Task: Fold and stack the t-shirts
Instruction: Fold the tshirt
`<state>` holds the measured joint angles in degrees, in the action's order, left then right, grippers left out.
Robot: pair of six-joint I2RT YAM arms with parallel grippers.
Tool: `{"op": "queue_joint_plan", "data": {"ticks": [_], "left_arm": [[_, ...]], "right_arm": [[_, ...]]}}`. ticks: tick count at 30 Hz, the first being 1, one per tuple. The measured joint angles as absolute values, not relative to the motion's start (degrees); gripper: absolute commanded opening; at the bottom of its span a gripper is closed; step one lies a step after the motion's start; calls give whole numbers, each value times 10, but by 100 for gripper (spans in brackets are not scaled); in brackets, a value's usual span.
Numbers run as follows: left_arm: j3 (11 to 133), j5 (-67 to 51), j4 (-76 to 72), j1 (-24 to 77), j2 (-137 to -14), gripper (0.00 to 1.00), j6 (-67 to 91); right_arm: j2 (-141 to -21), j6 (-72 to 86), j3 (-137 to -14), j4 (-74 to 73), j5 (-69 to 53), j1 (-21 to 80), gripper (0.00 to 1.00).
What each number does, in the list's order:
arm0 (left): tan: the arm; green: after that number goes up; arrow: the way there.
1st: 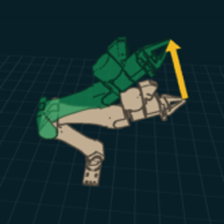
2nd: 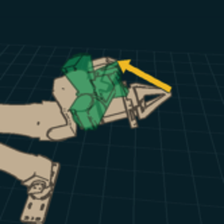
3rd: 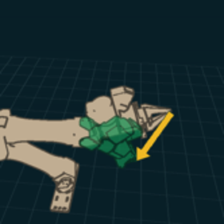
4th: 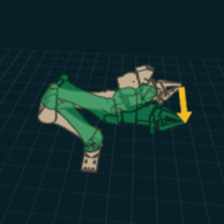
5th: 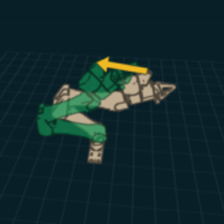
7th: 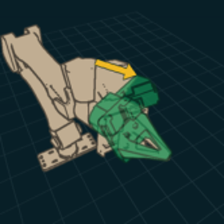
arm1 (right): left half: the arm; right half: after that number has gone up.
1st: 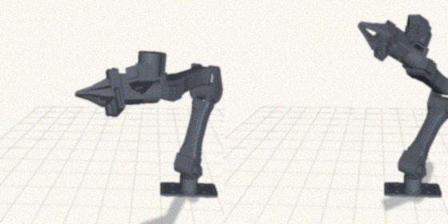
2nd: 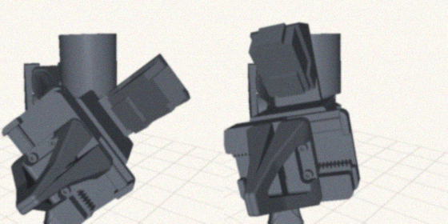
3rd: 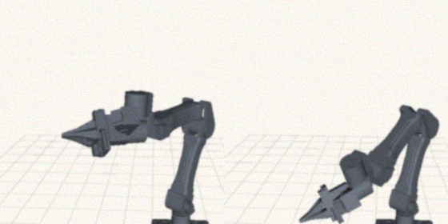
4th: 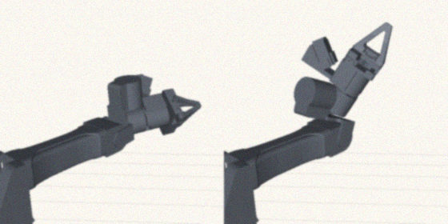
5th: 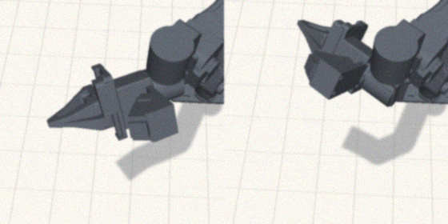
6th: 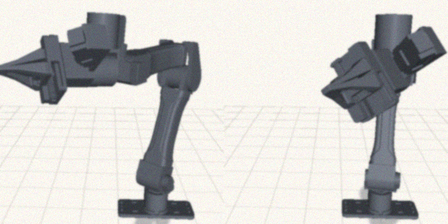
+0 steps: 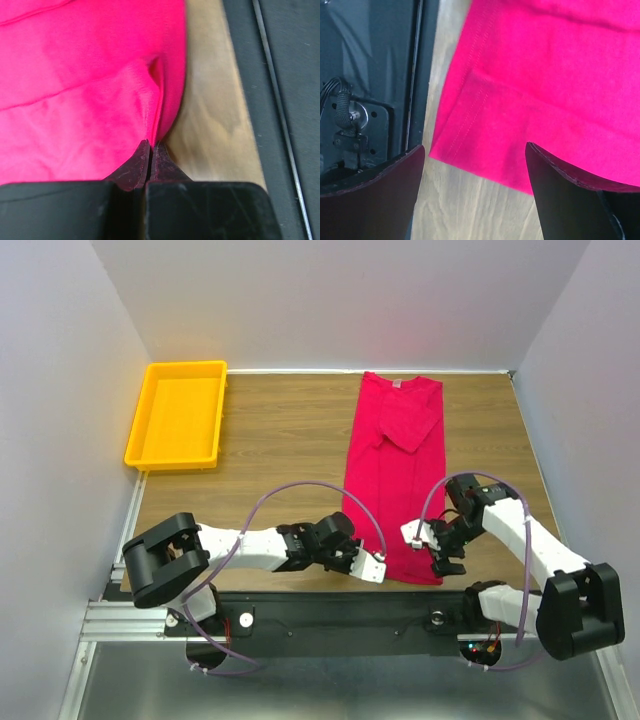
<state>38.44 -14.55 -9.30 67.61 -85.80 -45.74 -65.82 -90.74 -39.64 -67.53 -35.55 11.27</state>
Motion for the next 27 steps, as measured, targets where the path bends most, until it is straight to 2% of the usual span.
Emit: {"op": "queue_joint_plan", "data": {"ticks": [10,17,18,19,20,22,27], "left_arm": [[418,-176,-86,643,-861,0,-445],[418,-182,-68,643,-861,0,-445],[418,-182,-67,643,-861,3,-445],[418,-182,-66,643,-860,7,-446],[417,-182,-65,643,-859,23,-446],[413,-182,-66,643,-852,45,-450],[392,-182,-61,642,-807,74,-451]], "right_arm": [[-620,-842,-396,-667,-314,274,82],[-657,-777,-402,-650,-275,293,79],[-657,-769,-405,-648,-272,294,80],[-656,-761,-409,-645,-270,293,80],[-654,-750,-413,-639,-266,293,81],[-645,-732,-415,-631,-259,293,82],[-592,-695,-410,-624,-253,293,84]]}}
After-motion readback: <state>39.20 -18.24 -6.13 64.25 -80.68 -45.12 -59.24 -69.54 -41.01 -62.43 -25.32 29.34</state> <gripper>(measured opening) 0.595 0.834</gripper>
